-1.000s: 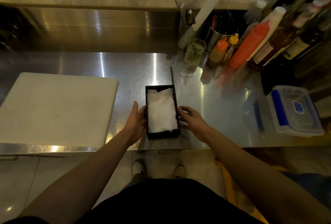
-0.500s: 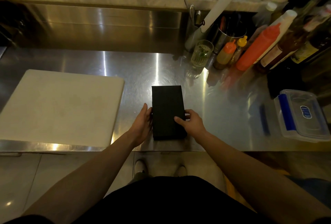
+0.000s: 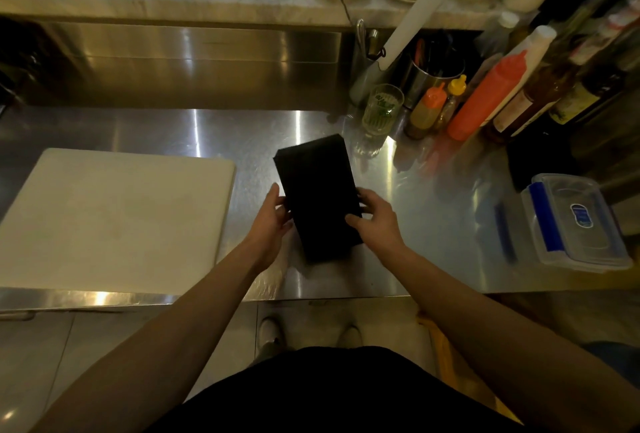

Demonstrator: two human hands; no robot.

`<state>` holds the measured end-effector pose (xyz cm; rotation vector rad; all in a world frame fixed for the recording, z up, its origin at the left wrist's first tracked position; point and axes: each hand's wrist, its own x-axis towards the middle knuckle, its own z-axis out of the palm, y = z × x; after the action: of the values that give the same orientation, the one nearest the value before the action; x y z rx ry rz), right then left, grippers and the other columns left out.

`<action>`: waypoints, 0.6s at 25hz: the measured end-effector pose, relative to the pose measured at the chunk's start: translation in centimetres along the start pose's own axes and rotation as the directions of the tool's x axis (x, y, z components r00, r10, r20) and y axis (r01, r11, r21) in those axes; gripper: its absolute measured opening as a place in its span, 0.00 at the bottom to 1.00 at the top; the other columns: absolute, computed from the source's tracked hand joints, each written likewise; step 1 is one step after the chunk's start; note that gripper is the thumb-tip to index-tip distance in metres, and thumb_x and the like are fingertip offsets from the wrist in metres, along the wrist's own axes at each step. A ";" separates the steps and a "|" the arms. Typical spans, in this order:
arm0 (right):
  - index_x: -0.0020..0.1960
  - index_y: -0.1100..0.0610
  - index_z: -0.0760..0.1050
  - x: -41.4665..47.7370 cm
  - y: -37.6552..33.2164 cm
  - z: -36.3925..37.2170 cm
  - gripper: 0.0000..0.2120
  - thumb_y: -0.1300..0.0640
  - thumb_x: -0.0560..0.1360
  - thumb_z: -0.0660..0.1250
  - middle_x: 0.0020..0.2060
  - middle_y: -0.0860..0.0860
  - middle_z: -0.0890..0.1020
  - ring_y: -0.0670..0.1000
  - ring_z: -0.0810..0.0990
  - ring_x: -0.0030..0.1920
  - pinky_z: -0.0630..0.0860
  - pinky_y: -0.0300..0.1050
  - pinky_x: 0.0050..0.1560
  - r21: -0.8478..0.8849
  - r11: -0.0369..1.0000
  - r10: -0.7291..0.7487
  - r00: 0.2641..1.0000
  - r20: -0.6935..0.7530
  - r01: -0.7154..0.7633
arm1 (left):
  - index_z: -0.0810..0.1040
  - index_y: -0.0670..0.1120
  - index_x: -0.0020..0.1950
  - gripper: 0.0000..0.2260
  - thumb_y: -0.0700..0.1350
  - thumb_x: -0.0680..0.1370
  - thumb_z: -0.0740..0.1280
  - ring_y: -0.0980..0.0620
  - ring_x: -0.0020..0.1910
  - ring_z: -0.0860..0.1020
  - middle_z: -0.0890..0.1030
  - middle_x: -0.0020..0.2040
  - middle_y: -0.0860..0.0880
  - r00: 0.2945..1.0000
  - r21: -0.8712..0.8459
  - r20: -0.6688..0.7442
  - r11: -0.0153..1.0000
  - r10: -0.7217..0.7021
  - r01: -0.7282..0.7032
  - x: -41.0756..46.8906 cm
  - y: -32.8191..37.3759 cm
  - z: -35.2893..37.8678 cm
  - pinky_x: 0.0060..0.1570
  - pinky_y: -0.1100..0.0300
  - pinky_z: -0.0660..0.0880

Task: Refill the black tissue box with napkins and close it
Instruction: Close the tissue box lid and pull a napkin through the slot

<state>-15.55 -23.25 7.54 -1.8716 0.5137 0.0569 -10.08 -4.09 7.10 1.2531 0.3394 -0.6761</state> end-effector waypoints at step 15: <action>0.67 0.54 0.72 0.0 0.8 -0.5 0.16 0.59 0.79 0.64 0.54 0.42 0.78 0.44 0.77 0.56 0.78 0.35 0.49 0.352 0.925 0.100 0.986 0.136 -0.143 | 0.71 0.44 0.68 0.16 0.35 0.81 0.60 0.59 0.54 0.75 0.76 0.59 0.53 0.968 0.233 -0.057 0.947 0.243 -0.224 -1.0 -0.8 1.8 0.49 0.65 0.77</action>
<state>-15.97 -23.88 7.00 -1.4659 0.5214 0.1438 -11.61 -5.63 7.58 1.5140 0.1820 -0.4671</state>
